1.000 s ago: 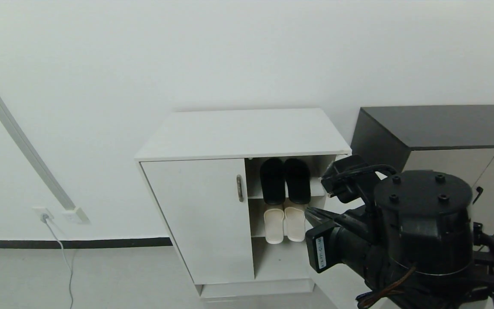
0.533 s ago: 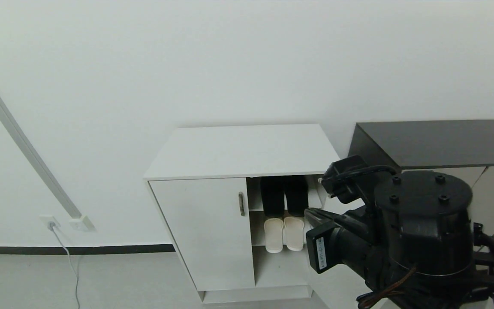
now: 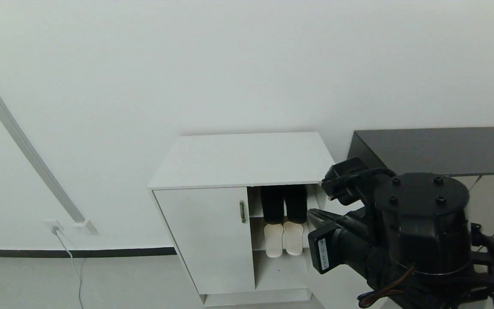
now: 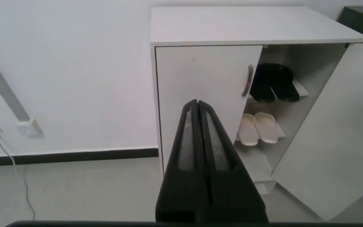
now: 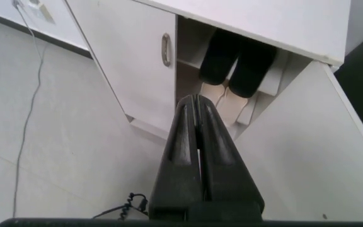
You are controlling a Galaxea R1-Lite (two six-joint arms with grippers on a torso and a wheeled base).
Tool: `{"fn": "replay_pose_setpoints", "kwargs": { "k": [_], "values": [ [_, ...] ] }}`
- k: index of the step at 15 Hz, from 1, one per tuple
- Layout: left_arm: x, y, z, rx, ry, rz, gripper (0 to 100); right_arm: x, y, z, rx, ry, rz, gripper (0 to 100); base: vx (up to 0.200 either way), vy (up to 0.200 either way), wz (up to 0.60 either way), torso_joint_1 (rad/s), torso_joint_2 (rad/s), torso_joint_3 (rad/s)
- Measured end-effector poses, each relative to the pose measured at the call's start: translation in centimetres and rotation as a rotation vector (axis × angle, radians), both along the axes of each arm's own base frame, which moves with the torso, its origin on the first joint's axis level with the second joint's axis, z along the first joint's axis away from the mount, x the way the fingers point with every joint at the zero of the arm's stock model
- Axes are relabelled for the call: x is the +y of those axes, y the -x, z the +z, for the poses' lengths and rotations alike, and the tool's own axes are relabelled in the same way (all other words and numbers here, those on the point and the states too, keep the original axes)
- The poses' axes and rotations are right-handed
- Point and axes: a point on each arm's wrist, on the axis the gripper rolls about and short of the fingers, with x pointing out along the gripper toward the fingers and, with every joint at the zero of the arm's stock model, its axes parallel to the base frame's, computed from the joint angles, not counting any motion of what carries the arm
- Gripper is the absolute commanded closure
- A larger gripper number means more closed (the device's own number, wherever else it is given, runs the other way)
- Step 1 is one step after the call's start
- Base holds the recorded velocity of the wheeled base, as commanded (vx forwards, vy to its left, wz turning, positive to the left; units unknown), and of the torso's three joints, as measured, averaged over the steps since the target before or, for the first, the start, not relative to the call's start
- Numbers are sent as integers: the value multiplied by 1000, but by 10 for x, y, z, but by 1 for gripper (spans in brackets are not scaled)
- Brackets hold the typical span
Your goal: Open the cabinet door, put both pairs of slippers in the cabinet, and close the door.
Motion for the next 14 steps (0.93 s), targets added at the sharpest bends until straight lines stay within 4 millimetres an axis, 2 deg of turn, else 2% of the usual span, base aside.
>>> {"fn": "replay_pose_setpoints", "kwargs": {
  "k": [6, 12, 14],
  "values": [
    [0, 0, 0, 0, 0, -1, 100, -1, 0, -4, 7, 12, 1, 100, 0, 0, 0, 0, 0, 0],
    [0, 0, 0, 0, -1, 0, 100, -1, -3, -6, 12, 18, -5, 100, 0, 0, -600, 7, 1, 0],
    [0, 0, 0, 0, -1, -1, 100, -2, -6, -6, 12, 19, -17, 100, 0, 0, 0, 0, 0, 0]
  ]
}}
